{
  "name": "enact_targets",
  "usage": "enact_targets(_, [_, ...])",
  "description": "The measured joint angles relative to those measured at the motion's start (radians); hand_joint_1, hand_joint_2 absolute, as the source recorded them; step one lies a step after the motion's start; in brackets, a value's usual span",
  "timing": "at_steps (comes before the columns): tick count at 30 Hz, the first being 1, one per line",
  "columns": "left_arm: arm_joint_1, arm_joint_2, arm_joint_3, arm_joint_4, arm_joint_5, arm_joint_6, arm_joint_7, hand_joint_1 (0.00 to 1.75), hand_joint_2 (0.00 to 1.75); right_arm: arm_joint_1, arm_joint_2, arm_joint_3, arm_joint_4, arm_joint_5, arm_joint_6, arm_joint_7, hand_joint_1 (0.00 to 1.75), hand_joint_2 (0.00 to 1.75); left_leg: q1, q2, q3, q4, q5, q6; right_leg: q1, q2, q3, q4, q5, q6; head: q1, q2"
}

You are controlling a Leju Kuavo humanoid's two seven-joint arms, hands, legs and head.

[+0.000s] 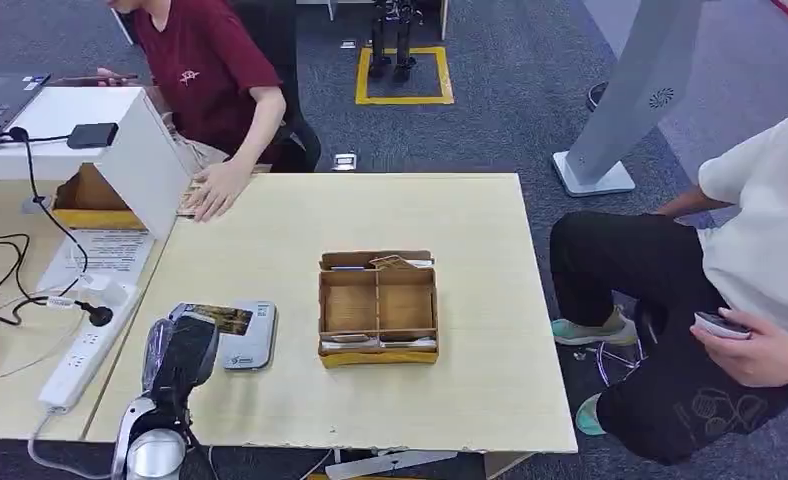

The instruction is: Pass the card to the sensor for recognition and then transmit it.

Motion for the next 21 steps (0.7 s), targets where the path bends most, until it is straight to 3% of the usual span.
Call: enact_targets(21, [0.000,0.000,0.000,0.002,0.003,0.000,0.001,1.75,1.75,0.000,0.000,0.000,0.000,0.000,0.000,0.000,0.00,1.75,0.000,0.000,0.000,0.000,0.000,0.000,0.000,0.000,0.000,0.000,0.000,0.000,0.000,0.000])
